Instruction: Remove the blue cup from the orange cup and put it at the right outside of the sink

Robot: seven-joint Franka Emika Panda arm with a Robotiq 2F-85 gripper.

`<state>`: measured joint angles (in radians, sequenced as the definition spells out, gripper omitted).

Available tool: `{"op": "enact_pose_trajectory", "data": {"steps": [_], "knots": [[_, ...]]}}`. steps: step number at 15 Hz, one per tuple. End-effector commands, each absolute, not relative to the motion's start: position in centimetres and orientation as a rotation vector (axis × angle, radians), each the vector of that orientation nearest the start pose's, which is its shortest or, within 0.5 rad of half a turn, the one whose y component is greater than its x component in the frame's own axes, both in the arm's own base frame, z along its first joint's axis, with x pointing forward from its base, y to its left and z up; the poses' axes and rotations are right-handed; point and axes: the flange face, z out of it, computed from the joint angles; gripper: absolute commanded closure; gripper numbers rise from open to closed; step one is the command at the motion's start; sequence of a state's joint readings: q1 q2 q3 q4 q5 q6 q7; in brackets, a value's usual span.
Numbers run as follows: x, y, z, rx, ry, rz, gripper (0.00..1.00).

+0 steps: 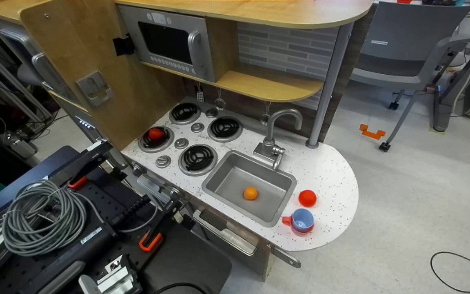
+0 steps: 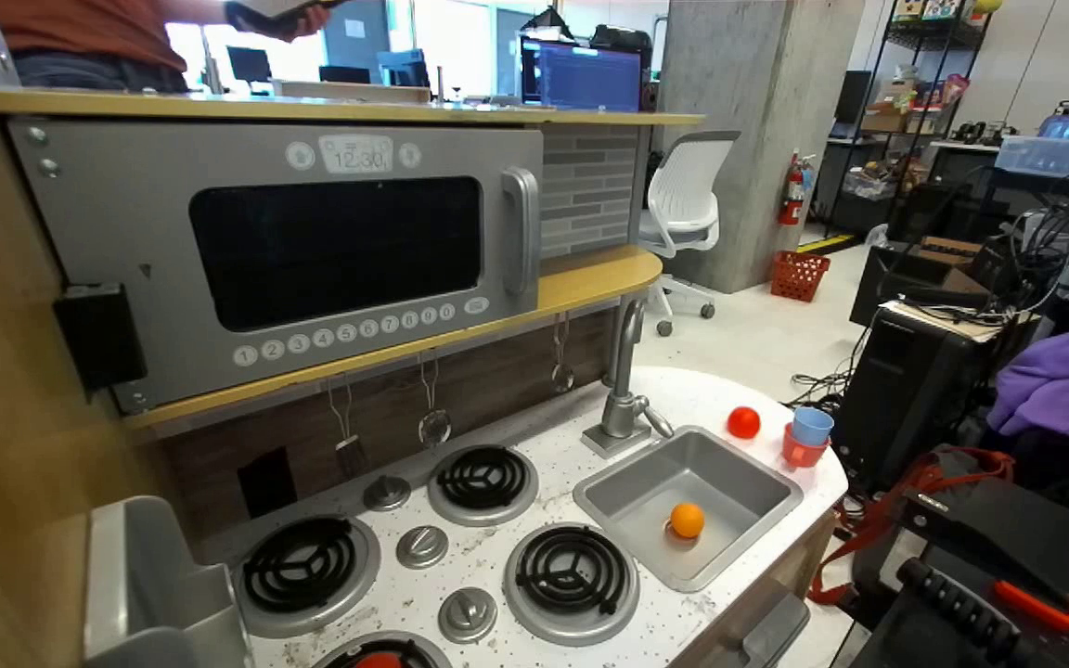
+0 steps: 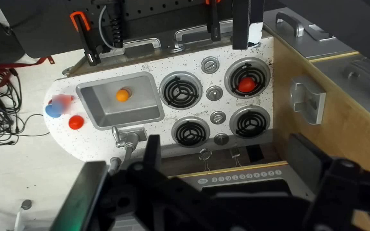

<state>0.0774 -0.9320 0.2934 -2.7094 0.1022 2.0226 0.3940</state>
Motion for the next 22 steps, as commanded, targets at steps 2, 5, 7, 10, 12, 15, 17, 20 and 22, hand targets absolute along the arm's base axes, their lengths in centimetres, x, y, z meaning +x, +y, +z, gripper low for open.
{"op": "enact_pose_trajectory", "data": {"steps": [2,5,7,10,12,15,17,20,22], "knots": [[28.22,11.99,49.59,-3.164,0.232,-0.411,0.00],[28.22,11.99,49.59,-3.164,0.232,-0.411,0.00],[28.22,11.99,49.59,-3.164,0.232,-0.411,0.00],[28.22,11.99,49.59,-3.164,0.232,-0.411,0.00],[28.18,12.02,49.53,-3.162,0.226,-0.396,0.00],[28.24,12.07,49.52,-3.149,0.222,-0.411,0.00],[28.29,12.05,49.56,-3.149,0.227,-0.428,0.00],[28.35,12.03,49.65,-3.154,0.218,-0.447,0.00],[28.34,12.07,49.61,-3.154,0.202,-0.435,0.00]]}}
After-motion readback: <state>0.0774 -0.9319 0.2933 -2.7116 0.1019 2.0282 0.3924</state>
